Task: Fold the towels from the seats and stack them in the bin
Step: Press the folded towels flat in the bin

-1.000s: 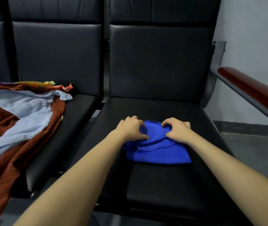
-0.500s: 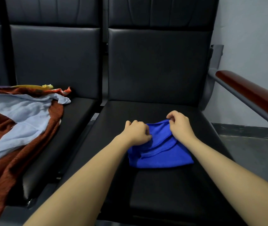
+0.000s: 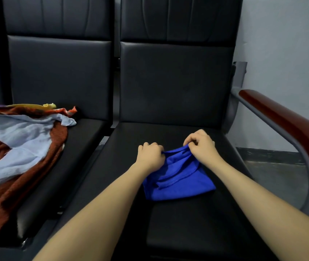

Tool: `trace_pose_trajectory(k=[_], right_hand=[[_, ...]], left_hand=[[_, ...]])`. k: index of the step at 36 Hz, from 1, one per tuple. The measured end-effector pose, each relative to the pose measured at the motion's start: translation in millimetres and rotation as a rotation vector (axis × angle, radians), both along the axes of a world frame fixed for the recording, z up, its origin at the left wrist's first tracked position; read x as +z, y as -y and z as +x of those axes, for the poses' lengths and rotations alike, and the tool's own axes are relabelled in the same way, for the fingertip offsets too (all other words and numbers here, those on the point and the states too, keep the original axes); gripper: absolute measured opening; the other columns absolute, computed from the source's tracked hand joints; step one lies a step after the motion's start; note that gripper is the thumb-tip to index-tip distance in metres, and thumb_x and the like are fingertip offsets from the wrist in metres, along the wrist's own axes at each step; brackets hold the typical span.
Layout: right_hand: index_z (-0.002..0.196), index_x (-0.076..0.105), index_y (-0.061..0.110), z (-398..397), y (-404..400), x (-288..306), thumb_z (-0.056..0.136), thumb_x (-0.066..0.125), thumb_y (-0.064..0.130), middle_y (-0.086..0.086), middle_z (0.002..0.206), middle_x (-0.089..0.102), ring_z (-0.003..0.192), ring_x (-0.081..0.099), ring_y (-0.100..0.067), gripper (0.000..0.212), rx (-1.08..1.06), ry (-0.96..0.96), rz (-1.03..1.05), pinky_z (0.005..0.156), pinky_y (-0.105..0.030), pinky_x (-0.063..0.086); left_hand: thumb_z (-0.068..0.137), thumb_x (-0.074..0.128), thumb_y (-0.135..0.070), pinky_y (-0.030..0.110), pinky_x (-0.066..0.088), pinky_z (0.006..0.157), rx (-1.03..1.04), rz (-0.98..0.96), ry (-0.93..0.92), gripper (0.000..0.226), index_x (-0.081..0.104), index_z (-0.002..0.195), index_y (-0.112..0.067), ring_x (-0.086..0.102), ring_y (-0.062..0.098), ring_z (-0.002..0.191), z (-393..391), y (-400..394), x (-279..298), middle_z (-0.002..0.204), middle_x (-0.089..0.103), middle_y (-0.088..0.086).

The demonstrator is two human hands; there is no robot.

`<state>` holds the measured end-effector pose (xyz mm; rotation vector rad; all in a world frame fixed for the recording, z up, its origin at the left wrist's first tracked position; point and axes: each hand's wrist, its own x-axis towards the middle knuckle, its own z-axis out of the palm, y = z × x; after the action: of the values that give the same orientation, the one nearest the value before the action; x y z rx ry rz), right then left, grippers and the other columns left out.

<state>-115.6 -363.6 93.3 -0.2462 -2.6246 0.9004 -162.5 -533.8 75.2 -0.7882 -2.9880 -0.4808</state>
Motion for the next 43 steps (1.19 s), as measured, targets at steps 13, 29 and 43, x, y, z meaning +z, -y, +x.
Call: trace_pose_trajectory(k=[13, 29, 43], right_hand=[[0.100, 0.057, 0.017, -6, 4, -7, 0.100, 0.034, 0.011, -0.005, 0.102, 0.057, 0.075, 0.055, -0.013, 0.024, -0.070, 0.171, -0.043, 0.057, -0.021, 0.040], [0.075, 0.061, 0.006, 9, 11, -14, 0.088, 0.047, -0.011, 0.000, 0.096, 0.051, 0.084, 0.051, -0.003, 0.026, -0.042, -0.300, -0.153, 0.071, -0.006, 0.040], [0.090, 0.061, 0.016, 1, 8, -13, 0.090, 0.053, 0.008, -0.001, 0.105, 0.052, 0.098, 0.054, -0.019, 0.011, -0.201, -0.105, -0.034, 0.091, -0.034, 0.044]], left_hand=[[0.087, 0.052, -0.035, 0.045, 0.028, 0.100, 0.039, -0.137, 0.071, 0.033, 0.060, 0.113, -0.017, 0.047, 0.028, 0.114, -3, 5, 3, 0.120, 0.052, 0.007], [0.085, 0.058, -0.028, 0.036, 0.039, 0.088, -0.009, -0.054, 0.092, 0.026, 0.055, 0.104, -0.011, 0.052, 0.027, 0.102, -3, 12, 9, 0.110, 0.051, 0.007], [0.092, 0.048, -0.024, 0.034, 0.042, 0.084, 0.009, 0.096, -0.031, 0.024, 0.054, 0.113, -0.015, 0.053, 0.024, 0.105, -7, 24, 17, 0.118, 0.055, 0.005]])
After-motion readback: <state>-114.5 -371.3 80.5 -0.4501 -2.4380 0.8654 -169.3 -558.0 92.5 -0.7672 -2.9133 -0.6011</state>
